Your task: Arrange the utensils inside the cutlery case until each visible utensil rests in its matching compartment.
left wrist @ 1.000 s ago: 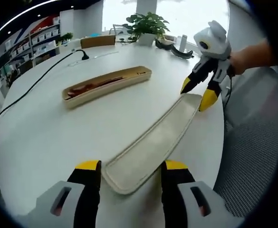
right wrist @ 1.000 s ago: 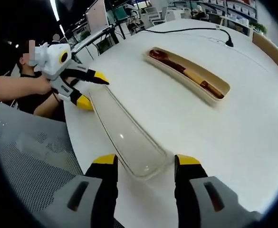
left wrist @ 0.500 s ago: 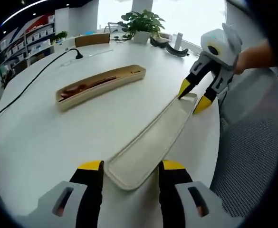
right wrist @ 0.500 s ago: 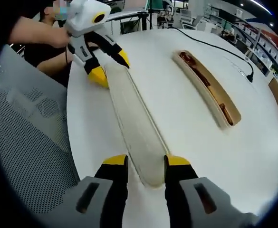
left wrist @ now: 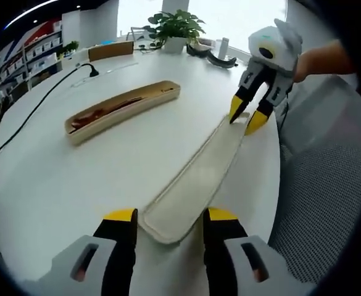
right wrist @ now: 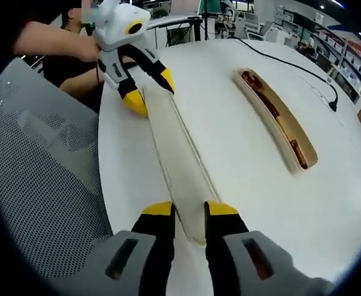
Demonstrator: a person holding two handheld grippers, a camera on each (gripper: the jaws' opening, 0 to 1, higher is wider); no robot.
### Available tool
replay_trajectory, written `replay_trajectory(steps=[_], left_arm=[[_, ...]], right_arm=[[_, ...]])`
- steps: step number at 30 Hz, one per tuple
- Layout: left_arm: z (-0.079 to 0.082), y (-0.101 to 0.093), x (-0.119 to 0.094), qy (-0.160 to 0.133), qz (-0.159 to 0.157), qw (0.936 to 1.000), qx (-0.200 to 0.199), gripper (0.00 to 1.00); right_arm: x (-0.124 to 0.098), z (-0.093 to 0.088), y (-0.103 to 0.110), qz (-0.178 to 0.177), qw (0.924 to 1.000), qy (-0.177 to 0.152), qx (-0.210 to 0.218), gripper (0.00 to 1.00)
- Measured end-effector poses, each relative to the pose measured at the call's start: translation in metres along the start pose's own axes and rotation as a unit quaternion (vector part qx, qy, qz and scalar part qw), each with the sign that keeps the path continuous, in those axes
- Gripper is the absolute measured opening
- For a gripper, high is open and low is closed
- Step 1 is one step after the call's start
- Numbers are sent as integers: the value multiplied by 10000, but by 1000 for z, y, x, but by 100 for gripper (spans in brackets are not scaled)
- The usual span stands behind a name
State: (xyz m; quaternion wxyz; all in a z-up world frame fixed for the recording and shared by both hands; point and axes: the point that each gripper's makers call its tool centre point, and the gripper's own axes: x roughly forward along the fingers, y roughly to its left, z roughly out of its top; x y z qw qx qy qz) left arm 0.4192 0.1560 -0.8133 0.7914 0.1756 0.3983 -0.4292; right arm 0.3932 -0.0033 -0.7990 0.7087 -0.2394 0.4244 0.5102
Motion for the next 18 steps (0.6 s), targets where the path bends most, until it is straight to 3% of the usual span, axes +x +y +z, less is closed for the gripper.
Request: replay_trajectory(steps=[4,9,11,13,14,16,18], left_arm=[[-1,-1,0,-5,-26,10000,92,38],[-4,-4,-2,118,-76,9995,293,25],[-3,-5,-2,89,-81,9994,324,27],[4,-2,-4,-104,104,9975,685,33],[5,1,-5,-109,219,9965,799,39],[11,-2,-6,-222,244,9947,972,52],[14,-9,-6,-216,120,9909,1320,47]], right_arm=[[-5,4,8,285,9994,-58,163,9],[-9,4,18,453,9988,56,173,5],[-9,5,21,429,9991,-28,-68,5],[-9,5,22,441,9990,-52,-22,4],[-10,6,27,599,9980,-87,205,4],[-12,6,27,672,9975,-110,187,3],[-14,6,27,772,9968,-80,203,1]])
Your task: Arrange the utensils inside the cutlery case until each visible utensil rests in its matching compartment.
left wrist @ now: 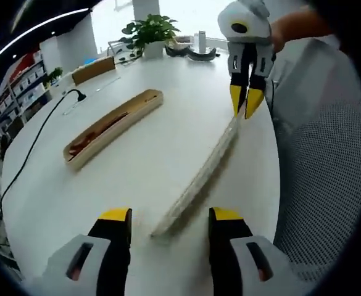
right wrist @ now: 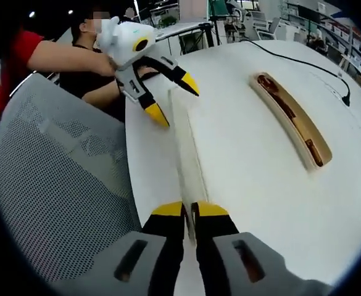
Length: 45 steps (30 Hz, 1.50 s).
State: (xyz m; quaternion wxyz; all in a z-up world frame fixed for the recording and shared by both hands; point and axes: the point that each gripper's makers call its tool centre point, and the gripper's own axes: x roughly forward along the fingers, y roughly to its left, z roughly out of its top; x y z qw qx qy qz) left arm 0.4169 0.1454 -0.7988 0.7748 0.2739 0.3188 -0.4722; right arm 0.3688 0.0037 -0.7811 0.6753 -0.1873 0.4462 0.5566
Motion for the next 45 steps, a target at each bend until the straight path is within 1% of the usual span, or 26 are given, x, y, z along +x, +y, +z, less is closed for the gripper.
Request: replay_trajectory(steps=[3,6,11,13,15,16,17,18,20,23,26,27,28,29,30,31,32,33,34,36,37,38,40,42,43,45], left_arm=[[-2,0,2,268,141,9974,652,47],[3,-1,5,254,197,9945,995,50],[15,-5,9,196,293,9894,1411,57],[19,-8,9,140,288,9882,1499,57],[20,-11,9,152,296,9860,1636,58],[19,-13,9,141,278,9856,1664,58],[19,-13,9,143,296,9853,1677,59],[19,-12,9,143,326,9849,1697,60],[20,-12,8,110,367,9852,1672,62],[21,-14,8,63,377,9864,1598,65],[21,-15,6,61,449,9830,1777,68],[21,-16,5,32,449,9827,1795,68],[22,-16,3,17,465,9822,1819,68],[23,-16,1,-21,511,9814,1852,68],[24,-15,0,-25,559,9804,1889,68],[23,-15,-1,-44,575,9809,1859,68],[24,-17,-3,-102,582,9816,1816,68],[23,-19,-4,-117,580,9812,1836,68],[24,-21,-5,-130,583,9807,1859,68],[26,-29,-6,-200,485,9788,1980,67],[27,-31,-6,-204,488,9764,2093,66],[31,-33,-8,-231,546,9716,2289,66],[31,-37,-11,-253,581,9714,2286,63],[33,-39,-14,-281,572,9715,2284,53],[34,-39,-14,-280,586,9713,2287,47],[32,-38,-13,-242,605,9702,2334,46]], right_arm=[[0,-2,2,105,9998,117,-91,1],[-1,0,2,102,9991,136,-392,0],[2,4,10,421,9989,136,177,0],[0,7,10,496,9984,174,218,0],[-6,12,18,774,9955,317,455,0],[-13,14,23,1026,9925,481,449,0],[-17,14,25,1111,9902,669,511,0],[-20,18,21,1024,9907,757,475,0],[-24,28,18,958,9928,618,372,0],[-30,34,22,1191,9901,635,393,0],[-40,32,38,1638,9798,884,727,0],[-40,34,35,1632,9805,854,685,0],[-45,33,41,1763,9741,998,1003,0],[-51,38,48,2073,9631,1006,1393,0],[-50,43,45,2091,9660,828,1275,0],[-53,44,43,2095,9670,778,1225,0],[-60,47,51,2391,9550,815,1558,0],[-62,51,52,2509,9521,703,1602,0],[-62,50,49,2475,9538,685,1558,0],[-64,53,48,2574,9472,677,1789,0],[-65,52,46,2551,9469,666,1840,0],[-65,53,46,2568,9421,643,2057,0],[-68,55,47,2721,9340,545,2251,0],[-67,51,46,2769,9290,558,2391,0],[-68,51,48,2829,9231,576,2540,0],[-67,50,46,2888,9117,516,2875,0]])
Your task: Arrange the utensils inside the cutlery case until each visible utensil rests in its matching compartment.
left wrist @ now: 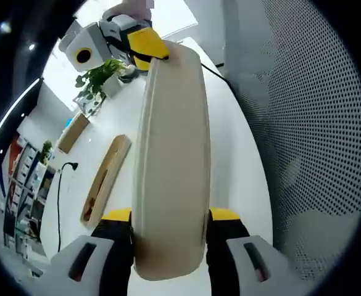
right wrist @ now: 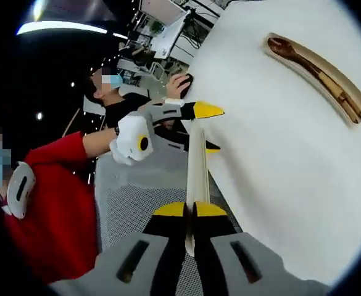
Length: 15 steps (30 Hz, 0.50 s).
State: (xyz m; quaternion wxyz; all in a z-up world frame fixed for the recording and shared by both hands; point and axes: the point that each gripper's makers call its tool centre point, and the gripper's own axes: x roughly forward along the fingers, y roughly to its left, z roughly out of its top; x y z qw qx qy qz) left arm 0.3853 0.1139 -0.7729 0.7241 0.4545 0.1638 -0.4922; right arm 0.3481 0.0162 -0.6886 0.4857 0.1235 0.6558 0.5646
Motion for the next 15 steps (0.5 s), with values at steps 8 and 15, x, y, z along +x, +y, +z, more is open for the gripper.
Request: replay_trajectory(steps=[8,15], left_arm=[[-1,-1,1,15,-45,9999,105,46],[1,-4,-3,-51,-575,9977,-344,45]], right_arm=[[0,-1,-2,397,9972,-414,484,0],[-10,23,-8,121,9897,-1390,315,2]])
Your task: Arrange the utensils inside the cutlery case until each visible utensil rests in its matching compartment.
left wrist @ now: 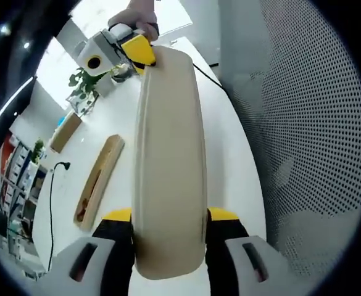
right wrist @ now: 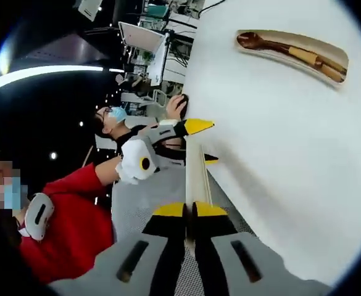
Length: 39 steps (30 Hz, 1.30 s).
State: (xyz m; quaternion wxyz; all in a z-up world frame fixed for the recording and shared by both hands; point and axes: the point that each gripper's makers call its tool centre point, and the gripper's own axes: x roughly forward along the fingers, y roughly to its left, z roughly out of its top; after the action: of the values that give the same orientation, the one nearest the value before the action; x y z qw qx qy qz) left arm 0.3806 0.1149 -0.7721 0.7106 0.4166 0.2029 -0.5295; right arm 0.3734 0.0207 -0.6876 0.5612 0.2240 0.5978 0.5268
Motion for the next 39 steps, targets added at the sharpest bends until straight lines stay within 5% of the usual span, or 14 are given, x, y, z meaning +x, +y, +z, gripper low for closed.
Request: replay_trajectory(steps=[7,10,12,13,14,19,21,24,25,28,31,34,36,39], left_arm=[[0,14,-10,-103,-290,9970,-709,41],[0,17,-10,-164,-397,9937,-1040,36],[-4,17,-7,-73,-474,9936,-1020,27],[-8,13,-4,-3,-591,9912,-1187,8],[-10,10,-1,46,-681,9902,-1221,7],[-19,7,24,349,-686,9920,-1003,8],[-14,10,27,305,-579,9943,-847,9],[-10,13,23,263,-721,9942,-751,6],[-9,14,22,263,-740,9943,-722,5],[-9,12,18,208,-1049,9895,-970,4],[-15,15,17,260,-1065,9893,-959,4],[-16,13,14,246,-1177,9867,-1096,4],[-17,11,12,271,-1274,9867,-976,4],[-16,6,7,232,-1463,9852,-868,4]], right_arm=[[-12,10,1,-28,9973,-647,-346,9],[-14,14,11,361,9940,-993,-272,11],[-12,14,1,126,9926,-1111,-480,14],[-9,13,-2,73,9917,-1120,-628,15],[-4,6,-3,116,9940,-953,-516,0],[7,9,-53,-891,9848,-1029,-1078,0],[19,6,-39,-653,9900,-926,-844,0],[11,11,-51,-1347,9657,-866,-2042,0],[7,13,-56,-1740,9480,-668,-2582,0],[2,13,-59,-2149,9152,-404,-3384,27],[-4,-1,-74,-2499,8856,227,-3909,26],[-6,-5,-83,-2658,8757,302,-4020,28],[-11,0,-93,-2896,8555,236,-4286,22],[-6,-5,-97,-2823,8605,209,-4235,24]])
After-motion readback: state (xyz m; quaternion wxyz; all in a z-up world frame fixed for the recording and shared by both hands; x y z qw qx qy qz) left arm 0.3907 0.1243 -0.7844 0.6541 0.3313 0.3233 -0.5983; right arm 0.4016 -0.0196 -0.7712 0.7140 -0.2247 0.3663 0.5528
